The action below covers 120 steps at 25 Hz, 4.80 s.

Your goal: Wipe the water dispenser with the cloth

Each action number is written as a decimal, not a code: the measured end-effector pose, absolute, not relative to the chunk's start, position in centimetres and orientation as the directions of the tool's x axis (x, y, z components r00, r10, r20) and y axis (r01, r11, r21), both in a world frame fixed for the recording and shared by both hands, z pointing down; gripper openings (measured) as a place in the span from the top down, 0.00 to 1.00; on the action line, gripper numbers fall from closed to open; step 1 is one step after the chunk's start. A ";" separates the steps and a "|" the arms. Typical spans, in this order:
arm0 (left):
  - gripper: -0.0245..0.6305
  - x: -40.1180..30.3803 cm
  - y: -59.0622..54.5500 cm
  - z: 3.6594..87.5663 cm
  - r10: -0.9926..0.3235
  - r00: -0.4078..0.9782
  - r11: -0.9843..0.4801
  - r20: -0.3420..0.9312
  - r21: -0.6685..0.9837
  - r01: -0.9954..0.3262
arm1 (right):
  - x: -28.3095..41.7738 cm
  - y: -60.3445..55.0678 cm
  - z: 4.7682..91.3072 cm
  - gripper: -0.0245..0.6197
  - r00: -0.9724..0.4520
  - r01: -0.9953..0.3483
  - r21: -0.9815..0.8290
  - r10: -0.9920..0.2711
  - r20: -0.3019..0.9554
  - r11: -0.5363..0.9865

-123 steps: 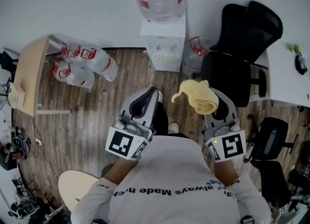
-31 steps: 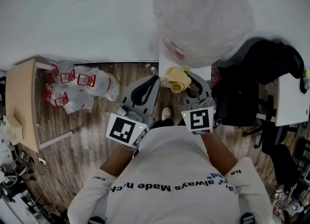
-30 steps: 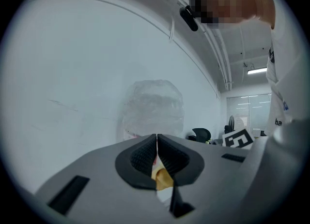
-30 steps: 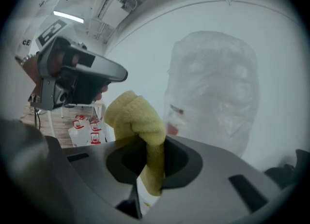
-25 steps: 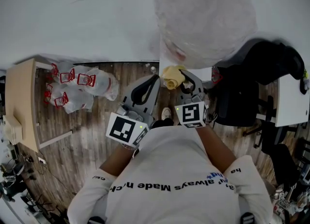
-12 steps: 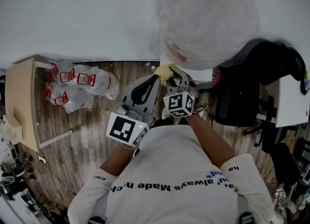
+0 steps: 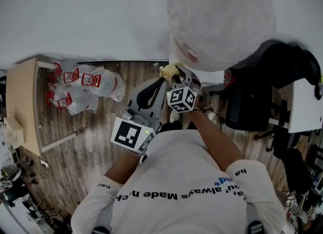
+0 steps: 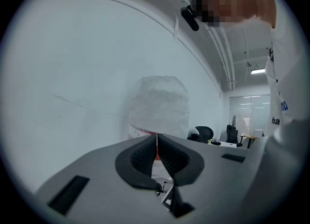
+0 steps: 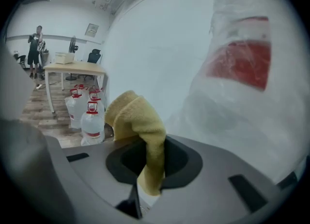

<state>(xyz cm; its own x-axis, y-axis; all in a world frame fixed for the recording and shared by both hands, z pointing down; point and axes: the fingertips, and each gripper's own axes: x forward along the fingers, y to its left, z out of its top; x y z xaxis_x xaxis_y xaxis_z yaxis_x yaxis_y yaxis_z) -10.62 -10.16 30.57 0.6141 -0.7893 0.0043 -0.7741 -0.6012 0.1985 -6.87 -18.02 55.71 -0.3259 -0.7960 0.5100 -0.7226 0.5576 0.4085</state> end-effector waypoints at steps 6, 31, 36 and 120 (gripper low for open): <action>0.92 -10.9 -10.0 30.8 -0.794 0.608 -0.593 0.012 0.204 -0.779 | -6.4 -19.8 58.0 0.87 -0.265 -0.721 0.446 -0.806 0.530 0.530; 0.92 -10.8 -9.5 30.9 -0.806 0.591 -0.575 0.023 0.206 -0.792 | -6.4 -22.5 63.3 0.87 -0.170 -0.683 0.465 -0.741 0.649 0.564; 0.92 -10.6 -9.1 30.7 -0.803 0.596 -0.581 0.015 0.201 -0.789 | -6.5 -22.3 63.7 0.87 -0.159 -0.679 0.454 -0.719 0.676 0.577; 0.92 -7.9 -7.7 29.4 -0.769 0.639 -0.630 -0.018 0.191 -0.753 | 1.4 -18.0 63.2 0.87 -0.104 -0.679 0.520 -0.770 0.630 0.518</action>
